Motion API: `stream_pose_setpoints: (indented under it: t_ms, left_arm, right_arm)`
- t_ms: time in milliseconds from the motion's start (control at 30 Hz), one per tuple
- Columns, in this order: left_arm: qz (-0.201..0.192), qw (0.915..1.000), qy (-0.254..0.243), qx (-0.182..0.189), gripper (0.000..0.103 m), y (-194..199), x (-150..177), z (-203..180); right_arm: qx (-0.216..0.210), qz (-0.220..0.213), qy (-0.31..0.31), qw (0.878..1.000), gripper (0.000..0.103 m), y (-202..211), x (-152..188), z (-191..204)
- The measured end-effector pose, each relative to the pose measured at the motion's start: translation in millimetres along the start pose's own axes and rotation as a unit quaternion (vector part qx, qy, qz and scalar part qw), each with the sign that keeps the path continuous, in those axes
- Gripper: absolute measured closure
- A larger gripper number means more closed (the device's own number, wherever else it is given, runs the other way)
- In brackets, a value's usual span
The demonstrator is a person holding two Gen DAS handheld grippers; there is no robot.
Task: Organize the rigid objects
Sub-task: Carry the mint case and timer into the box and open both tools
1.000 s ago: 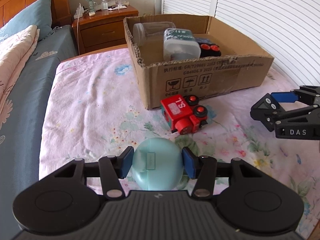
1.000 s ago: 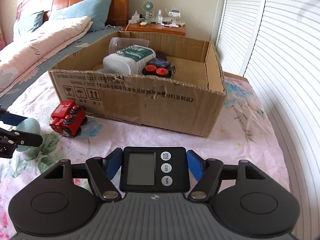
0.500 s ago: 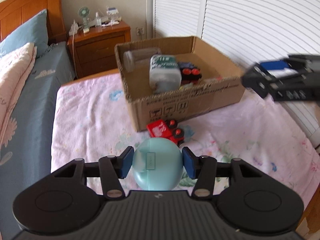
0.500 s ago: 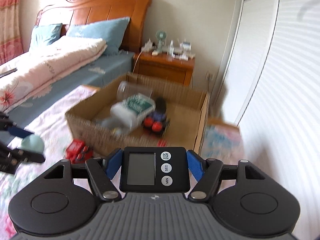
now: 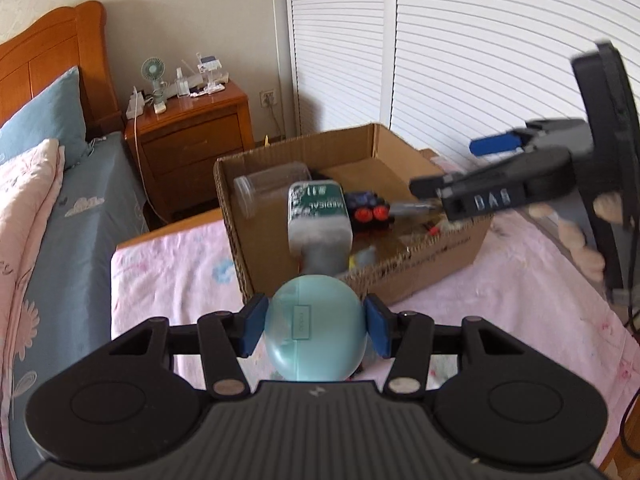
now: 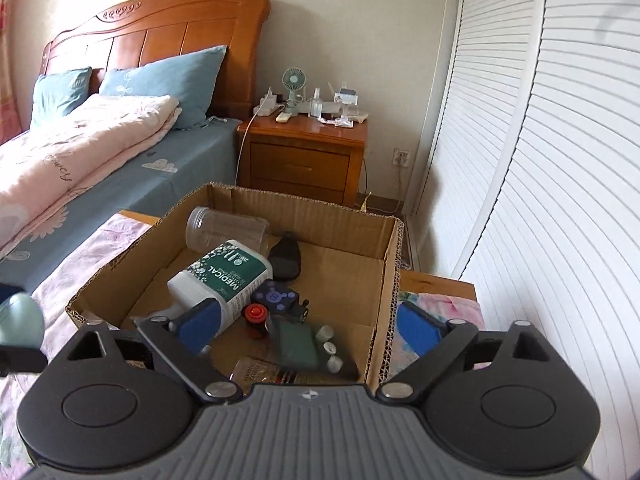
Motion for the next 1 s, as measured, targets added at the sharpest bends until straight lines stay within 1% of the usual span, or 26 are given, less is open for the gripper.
stream_pose_setpoints:
  t_ms: [233,433,700,867,1000]
  left_arm:
    - [-0.002,1.0000,-0.008,0.003,0.052,-16,-31,-6]
    - [-0.002,0.9999,-0.014,0.009,0.051,-38,-69,-17]
    - [0.014,0.9996,-0.015,0.021,0.051,-88,-119,-37]
    - [0.035,0.9988,-0.007,0.034,0.051,-123,-136,-48]
    - [0.044,0.9987,-0.002,0.026,0.051,-145,-144,-50]
  right_arm:
    - [0.002,0.029,0.008,1.000,0.001,10,14,1]
    - [-0.001,0.041,0.011,0.999,0.000,23,20,1]
    - [-0.009,0.053,-0.012,0.998,0.000,27,27,-13]
    - [-0.012,0.054,-0.026,0.998,0.000,25,29,-23]
    - [-0.014,0.053,-0.040,0.998,0.000,24,30,-33]
Point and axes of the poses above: each gripper's, at about its wrist camera, not at the fingertips, and y roughly against the way its jaws point, z to its left, x to its underside, the point moved 8 cm from there along -y, roughly the way its jaws point, and after that the axes turned 6 degrees about x, right-handed, at the moved point
